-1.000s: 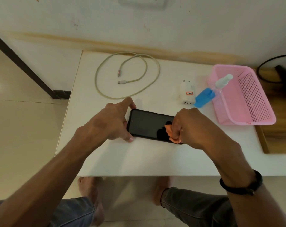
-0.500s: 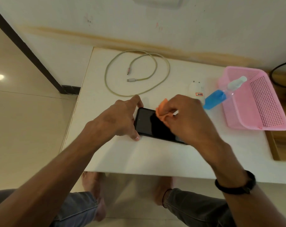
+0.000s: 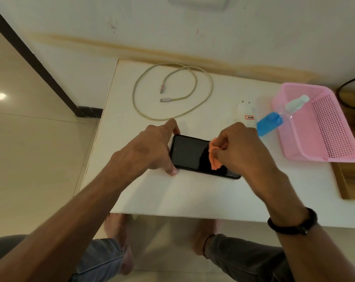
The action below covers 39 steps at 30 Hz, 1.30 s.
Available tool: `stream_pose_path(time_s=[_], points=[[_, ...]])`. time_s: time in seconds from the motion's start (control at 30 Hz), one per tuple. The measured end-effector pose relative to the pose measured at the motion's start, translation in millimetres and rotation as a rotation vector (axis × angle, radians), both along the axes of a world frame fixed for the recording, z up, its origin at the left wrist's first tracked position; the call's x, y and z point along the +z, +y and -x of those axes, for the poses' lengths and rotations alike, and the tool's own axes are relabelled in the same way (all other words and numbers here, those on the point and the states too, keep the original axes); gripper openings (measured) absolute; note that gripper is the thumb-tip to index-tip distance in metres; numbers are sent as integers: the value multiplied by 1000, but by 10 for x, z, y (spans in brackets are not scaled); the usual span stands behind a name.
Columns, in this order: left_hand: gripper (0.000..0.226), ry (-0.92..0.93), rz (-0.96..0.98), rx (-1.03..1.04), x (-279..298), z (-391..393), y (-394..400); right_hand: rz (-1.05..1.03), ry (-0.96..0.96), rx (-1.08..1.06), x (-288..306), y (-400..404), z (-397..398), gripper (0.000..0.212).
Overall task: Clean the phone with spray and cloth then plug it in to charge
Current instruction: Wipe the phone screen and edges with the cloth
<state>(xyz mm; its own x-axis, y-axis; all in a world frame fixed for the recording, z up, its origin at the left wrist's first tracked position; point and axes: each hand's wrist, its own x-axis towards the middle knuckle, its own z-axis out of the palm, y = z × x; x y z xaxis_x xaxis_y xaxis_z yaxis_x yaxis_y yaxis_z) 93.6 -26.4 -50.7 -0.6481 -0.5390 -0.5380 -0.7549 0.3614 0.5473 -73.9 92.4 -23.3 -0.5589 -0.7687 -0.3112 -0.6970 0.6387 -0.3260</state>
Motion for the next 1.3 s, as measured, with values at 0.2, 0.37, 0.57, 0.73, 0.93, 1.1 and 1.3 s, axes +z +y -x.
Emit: stream_pose_path(time_s=[0.2,0.37,0.57,0.73,0.93,1.1,1.3], points=[[93,-6,-2,9,-14,5,-2,-123,45,-134,61,168,340,10],[96,-19,13,9,-23,13,4,285,-5,-111,123,182,257,18],[93,-37,64,7,5,24,29,292,-170,165,5,-235,-336,10],[82,-48,82,20,7,12,37,225,-70,247,-123,-329,-608,12],[96,-33,18,15,35,20,28,152,57,141,-136,-313,-459,12],[94,-33,-6,27,40,26,21,38,50,-10,-69,-136,-48,8],[95,-41,2,30,48,26,32,-117,49,-94,93,20,277,12]])
